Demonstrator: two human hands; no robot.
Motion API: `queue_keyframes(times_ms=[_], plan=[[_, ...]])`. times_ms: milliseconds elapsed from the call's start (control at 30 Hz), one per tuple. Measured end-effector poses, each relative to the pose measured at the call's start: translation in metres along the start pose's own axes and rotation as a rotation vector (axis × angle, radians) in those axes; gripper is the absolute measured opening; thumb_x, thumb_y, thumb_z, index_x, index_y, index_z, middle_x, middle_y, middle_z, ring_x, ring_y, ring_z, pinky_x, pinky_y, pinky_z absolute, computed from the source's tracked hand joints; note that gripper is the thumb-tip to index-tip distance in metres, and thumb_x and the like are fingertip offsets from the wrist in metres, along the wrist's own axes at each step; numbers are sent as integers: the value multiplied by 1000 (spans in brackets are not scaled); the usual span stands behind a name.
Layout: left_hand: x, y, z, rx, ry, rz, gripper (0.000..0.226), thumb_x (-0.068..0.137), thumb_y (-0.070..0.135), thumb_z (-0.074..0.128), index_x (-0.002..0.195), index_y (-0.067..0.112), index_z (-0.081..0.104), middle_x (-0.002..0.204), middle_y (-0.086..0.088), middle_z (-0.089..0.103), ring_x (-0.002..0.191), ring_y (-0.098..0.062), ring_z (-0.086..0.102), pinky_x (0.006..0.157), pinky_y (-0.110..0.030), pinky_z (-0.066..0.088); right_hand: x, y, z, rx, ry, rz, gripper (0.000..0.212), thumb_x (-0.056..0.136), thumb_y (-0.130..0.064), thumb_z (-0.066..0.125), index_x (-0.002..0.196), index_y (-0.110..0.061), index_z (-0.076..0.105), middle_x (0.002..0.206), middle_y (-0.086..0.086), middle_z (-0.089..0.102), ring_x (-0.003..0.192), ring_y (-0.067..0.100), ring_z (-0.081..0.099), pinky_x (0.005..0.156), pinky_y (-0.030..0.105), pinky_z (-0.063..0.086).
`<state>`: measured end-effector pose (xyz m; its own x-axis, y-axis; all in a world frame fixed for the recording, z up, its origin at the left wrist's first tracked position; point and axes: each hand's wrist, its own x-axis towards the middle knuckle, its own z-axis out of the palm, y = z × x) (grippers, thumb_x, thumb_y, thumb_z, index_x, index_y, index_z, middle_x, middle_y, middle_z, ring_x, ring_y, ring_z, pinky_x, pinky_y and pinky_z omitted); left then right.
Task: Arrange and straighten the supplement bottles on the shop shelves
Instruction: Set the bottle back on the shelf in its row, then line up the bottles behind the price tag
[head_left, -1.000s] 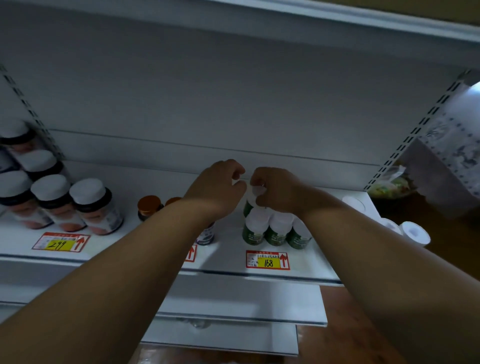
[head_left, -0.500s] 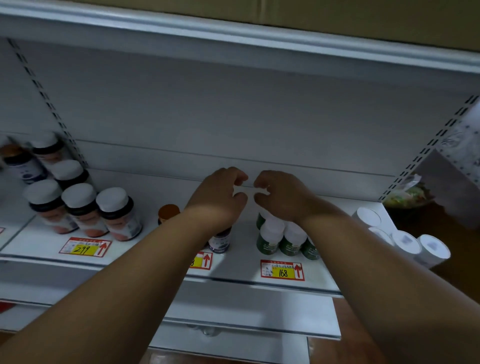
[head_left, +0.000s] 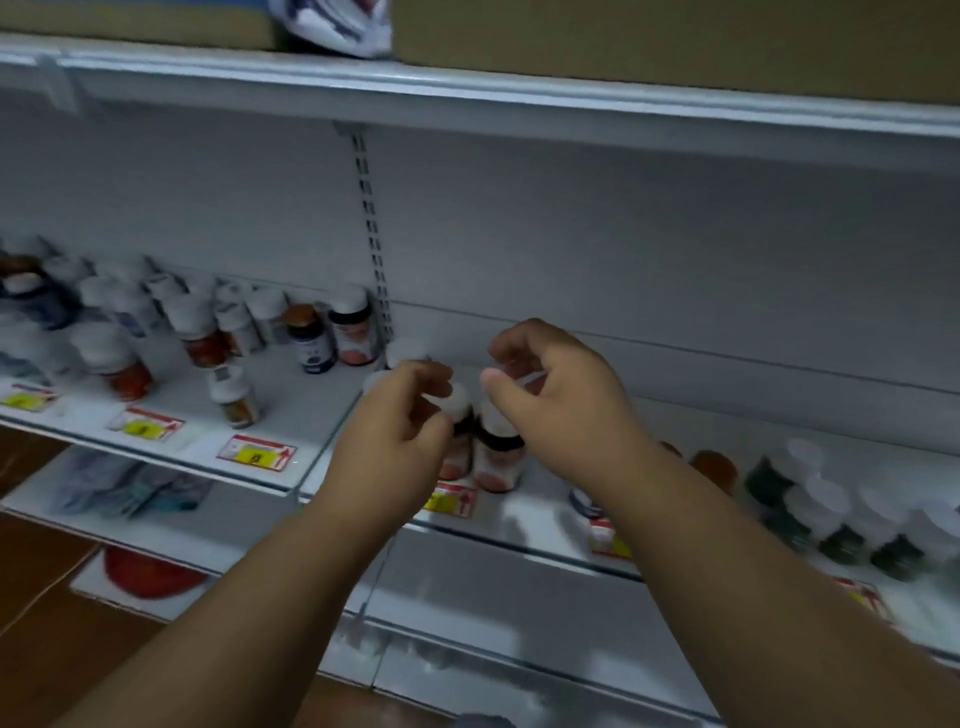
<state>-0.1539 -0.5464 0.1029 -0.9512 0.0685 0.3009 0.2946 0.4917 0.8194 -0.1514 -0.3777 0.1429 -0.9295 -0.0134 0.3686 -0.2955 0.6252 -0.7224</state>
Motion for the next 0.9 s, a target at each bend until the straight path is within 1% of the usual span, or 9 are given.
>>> queue_keyframes(times_ms=[167, 267, 367, 467, 567, 667, 733, 833, 900], plan=[[8, -48, -82, -9, 43, -24, 26, 85, 21, 56, 106, 37, 55, 89, 18, 60, 76, 3, 56, 58, -8, 39, 19, -57, 90, 166, -60, 50, 10, 83, -40, 64, 91, -42, 59, 92, -14, 59, 80, 3, 58, 52, 18, 51], [18, -70, -112, 18, 6, -86, 27, 87, 21, 57, 109, 37, 55, 87, 18, 57, 73, 2, 55, 58, -13, 37, 32, -74, 123, 62, -77, 11, 14, 85, -37, 65, 97, -37, 59, 87, -20, 55, 81, 0, 55, 67, 19, 47], [31, -90, -126, 17, -23, -137, 26, 88, 27, 56, 107, 44, 54, 91, 20, 57, 71, 2, 55, 59, -19, 40, 51, -77, 141, 0, -107, 4, 18, 84, -42, 64, 100, -39, 57, 87, -26, 52, 84, -11, 52, 61, 12, 40], [43, -106, -130, 19, 13, -170, 23, 87, 29, 55, 108, 39, 56, 96, 18, 58, 76, -1, 57, 64, -27, 47, 81, -70, 159, -63, -170, 25, 20, 82, -44, 64, 100, -40, 56, 87, -27, 51, 82, -22, 48, 57, 12, 38], [48, -118, -135, 32, 18, -172, 23, 87, 29, 56, 109, 37, 56, 100, 18, 58, 82, 0, 56, 70, -27, 48, 116, -65, 177, -163, -191, -7, 28, 83, -36, 67, 108, -30, 57, 91, -21, 48, 82, -3, 54, 69, 24, 44], [62, -127, -148, 52, 7, -177, 23, 85, 34, 55, 107, 41, 55, 92, 14, 59, 76, 2, 57, 60, -21, 45, 150, -56, 198, -228, -248, 19, 41, 86, -33, 64, 123, -19, 54, 116, -1, 52, 103, 18, 55, 88, 33, 47], [77, -133, -157, 39, 22, -152, 22, 84, 32, 55, 105, 39, 56, 88, 12, 60, 73, 2, 57, 58, -22, 45, 172, -50, 214, -318, -332, 41, 40, 88, -28, 60, 124, -13, 54, 124, 12, 53, 106, 28, 56, 90, 38, 49], [99, -145, -167, 13, -19, -135, 18, 84, 29, 57, 100, 38, 57, 80, 8, 59, 62, -6, 57, 55, -28, 48, 195, -42, 237, -468, -384, 119, 39, 89, -21, 59, 125, -9, 49, 137, 22, 37, 113, 37, 50, 93, 36, 45], [113, -157, -173, -20, -68, -125, 16, 86, 26, 58, 100, 33, 57, 80, 4, 58, 61, -16, 57, 56, -39, 52, 201, -38, 251, -529, -380, 223, 46, 89, -20, 60, 131, -10, 44, 149, 25, 21, 122, 39, 44, 98, 35, 41]])
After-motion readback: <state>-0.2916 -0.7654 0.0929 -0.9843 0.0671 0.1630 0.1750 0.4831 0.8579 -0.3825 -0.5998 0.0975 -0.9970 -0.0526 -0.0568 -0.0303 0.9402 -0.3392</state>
